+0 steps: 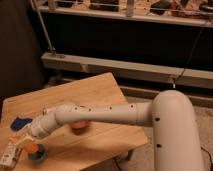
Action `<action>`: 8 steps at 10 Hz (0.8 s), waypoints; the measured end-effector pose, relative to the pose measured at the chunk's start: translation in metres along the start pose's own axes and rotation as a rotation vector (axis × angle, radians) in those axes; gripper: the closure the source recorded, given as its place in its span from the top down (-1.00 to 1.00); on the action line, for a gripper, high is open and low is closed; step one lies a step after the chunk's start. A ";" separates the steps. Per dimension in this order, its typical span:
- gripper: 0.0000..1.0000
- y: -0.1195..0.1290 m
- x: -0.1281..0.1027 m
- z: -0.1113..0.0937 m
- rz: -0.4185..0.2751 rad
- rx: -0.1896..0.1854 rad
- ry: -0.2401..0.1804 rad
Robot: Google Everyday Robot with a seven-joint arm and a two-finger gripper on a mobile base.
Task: Place the pepper in the ceramic cup
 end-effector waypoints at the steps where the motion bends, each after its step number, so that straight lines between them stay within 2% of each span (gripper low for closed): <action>1: -1.00 0.002 0.000 -0.003 -0.003 -0.013 -0.016; 5: -1.00 0.004 0.015 -0.016 -0.004 -0.049 -0.053; 6: -0.95 0.007 0.020 -0.017 -0.005 -0.069 -0.066; 8: -0.65 0.012 0.022 -0.015 -0.022 -0.109 -0.079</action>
